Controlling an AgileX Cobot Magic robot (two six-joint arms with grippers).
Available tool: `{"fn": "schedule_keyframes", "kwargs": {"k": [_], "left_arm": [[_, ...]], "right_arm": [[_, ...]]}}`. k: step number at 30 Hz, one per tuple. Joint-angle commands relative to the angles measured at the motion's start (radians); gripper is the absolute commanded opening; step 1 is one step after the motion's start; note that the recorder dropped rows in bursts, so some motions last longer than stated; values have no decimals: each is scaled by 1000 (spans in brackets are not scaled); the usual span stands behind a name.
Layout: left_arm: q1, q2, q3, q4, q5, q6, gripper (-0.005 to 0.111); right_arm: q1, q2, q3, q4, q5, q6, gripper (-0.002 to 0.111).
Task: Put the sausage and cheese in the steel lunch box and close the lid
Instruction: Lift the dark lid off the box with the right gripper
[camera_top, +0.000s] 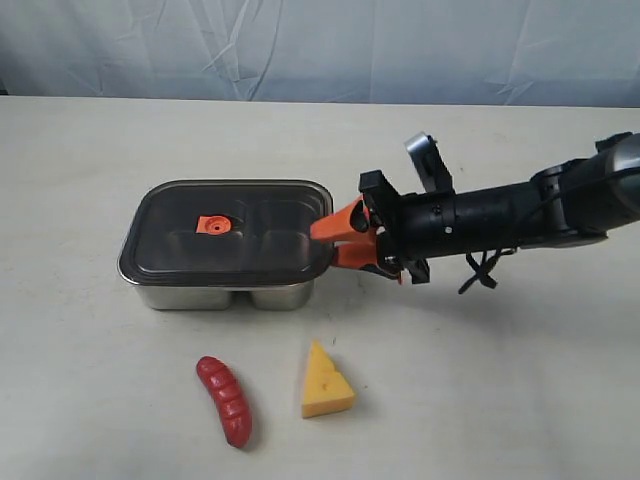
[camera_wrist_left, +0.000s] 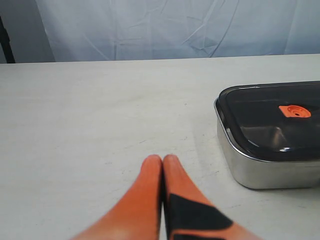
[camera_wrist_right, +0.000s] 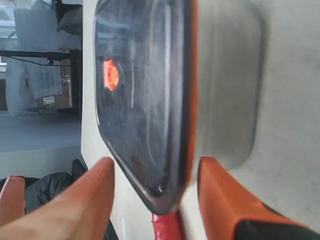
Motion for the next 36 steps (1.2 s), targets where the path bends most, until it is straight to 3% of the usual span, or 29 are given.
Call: {"fn": "schedule_keyframes", "kwargs": {"k": [1, 10, 13, 16, 17, 36], "left_arm": [[5, -4, 2, -1, -10, 0, 0], [5, -4, 2, -1, -10, 0, 0], [5, -4, 2, -1, -10, 0, 0], [5, -4, 2, -1, -10, 0, 0], [5, -4, 2, -1, -10, 0, 0], [5, -4, 2, -1, -10, 0, 0]], "right_arm": [[26, 2, -57, 9, -48, 0, 50], [26, 2, -57, 9, -139, 2, 48], [26, 2, -57, 9, -141, 3, 30], [26, 2, -57, 9, -141, 3, 2], [26, 2, -57, 9, -139, 3, -1], [24, -100, -57, -26, 2, 3, 0]]}}
